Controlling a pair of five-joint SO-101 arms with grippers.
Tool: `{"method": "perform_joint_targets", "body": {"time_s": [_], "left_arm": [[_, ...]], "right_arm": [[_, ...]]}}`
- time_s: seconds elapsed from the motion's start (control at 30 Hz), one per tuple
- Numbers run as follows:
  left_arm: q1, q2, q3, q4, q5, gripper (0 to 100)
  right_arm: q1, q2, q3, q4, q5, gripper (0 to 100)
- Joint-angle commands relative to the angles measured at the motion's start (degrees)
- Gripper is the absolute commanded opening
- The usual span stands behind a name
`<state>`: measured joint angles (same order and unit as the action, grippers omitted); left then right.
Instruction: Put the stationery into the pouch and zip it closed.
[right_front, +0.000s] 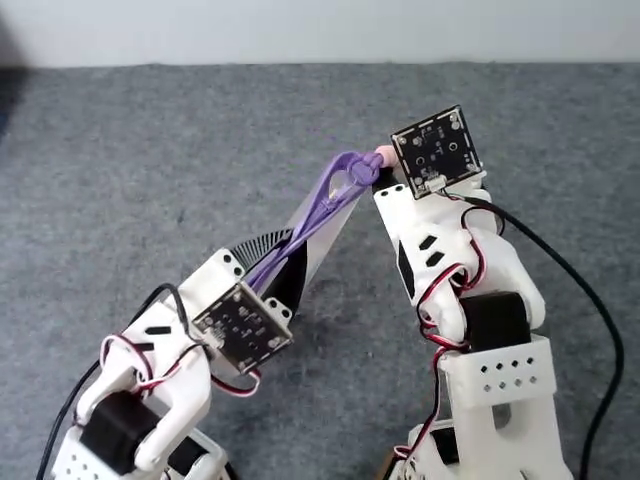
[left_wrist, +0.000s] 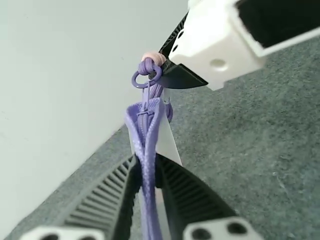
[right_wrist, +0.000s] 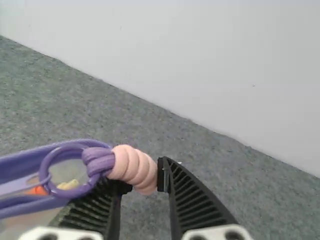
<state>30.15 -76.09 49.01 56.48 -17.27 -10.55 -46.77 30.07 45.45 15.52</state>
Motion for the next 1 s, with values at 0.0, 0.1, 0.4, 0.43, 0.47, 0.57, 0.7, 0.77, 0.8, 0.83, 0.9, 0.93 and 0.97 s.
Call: {"method": "perform_joint_targets", "body": {"time_s": [0.0,0.1,0.4,0.43,0.47,0.57,0.7,0.77,0.8,0.83,0.9,0.93,0.97], "left_arm": [[-0.8,-3.6,-2.3,0.8,0.3,1],[-1.0,-3.6,-2.7,0.8,0.3,1],[-1.0,-3.7,-6.0,3.3,0.5,1],[-1.0,-3.7,-6.5,3.6,1.0,1],[-1.0,-3.7,-6.6,3.7,1.1,1],[-1.1,-3.7,-6.8,4.6,1.3,1],[-1.1,-3.7,-6.8,4.7,1.4,1],[-1.1,-3.7,-6.8,4.6,1.4,1],[-1.1,-3.7,-6.8,4.6,1.4,1],[-1.1,-3.7,-6.8,4.6,1.4,1],[-1.1,-3.7,-6.8,4.6,1.4,1],[-1.1,-3.7,-6.8,4.6,1.4,1],[-1.1,-3.7,-6.8,4.6,1.4,1]], "right_arm": [[4.6,0.3,0.3,-2.3,0.4,0.7],[5.8,1.0,2.7,-4.9,0.4,0.7],[10.6,7.7,5.4,-14.8,2.0,0.7],[11.4,8.7,5.4,-15.9,2.3,0.7],[12.2,9.8,5.4,-17.1,2.3,0.7],[14.0,12.5,5.4,-19.7,2.3,0.7],[14.6,14.2,5.4,-20.3,2.3,0.7],[14.6,14.5,5.3,-20.3,2.3,0.7],[14.9,14.7,5.3,-20.3,2.3,0.7],[15.2,14.8,5.3,-20.3,2.3,0.7],[15.7,14.8,5.4,-20.3,2.3,0.7],[15.8,14.8,5.4,-20.3,2.3,0.7],[15.9,14.8,5.4,-20.3,2.3,0.7]]}}
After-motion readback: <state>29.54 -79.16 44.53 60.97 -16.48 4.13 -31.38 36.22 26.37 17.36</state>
